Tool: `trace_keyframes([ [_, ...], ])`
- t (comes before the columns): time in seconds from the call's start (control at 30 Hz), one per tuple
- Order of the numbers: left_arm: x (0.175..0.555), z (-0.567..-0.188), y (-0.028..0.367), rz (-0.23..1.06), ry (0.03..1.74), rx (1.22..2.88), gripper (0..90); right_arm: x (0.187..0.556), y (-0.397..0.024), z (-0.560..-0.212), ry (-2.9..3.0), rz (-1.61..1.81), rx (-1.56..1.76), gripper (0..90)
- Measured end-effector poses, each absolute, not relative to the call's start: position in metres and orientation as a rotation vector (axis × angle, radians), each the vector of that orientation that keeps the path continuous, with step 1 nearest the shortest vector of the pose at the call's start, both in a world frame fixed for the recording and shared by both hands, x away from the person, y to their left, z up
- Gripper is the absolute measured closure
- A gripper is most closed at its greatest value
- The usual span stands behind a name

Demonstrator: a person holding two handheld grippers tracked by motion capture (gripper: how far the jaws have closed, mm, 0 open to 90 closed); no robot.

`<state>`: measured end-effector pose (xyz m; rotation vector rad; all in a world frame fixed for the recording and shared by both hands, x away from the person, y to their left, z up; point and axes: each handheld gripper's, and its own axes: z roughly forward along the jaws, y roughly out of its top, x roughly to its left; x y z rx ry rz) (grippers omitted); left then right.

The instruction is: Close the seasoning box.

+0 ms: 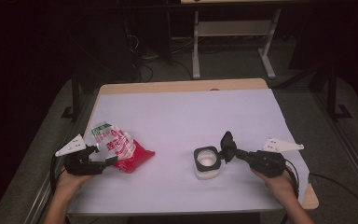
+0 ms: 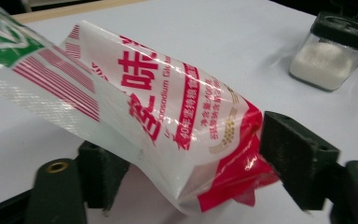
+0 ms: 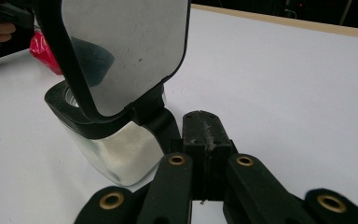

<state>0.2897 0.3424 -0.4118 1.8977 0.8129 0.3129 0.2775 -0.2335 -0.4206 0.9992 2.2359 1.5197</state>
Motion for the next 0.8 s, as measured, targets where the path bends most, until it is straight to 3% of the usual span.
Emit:
trace_keyframes([
  [0.23,0.283,-0.415,0.345,0.324,0.844,1.947,17.0,0.278,-0.234,-0.421,2.237,1.515,1.0,90.0],
  [0.8,0.259,-0.419,0.356,0.358,0.909,1.969,13.5,0.28,-0.232,-0.411,2.194,1.551,1.006,90.0],
])
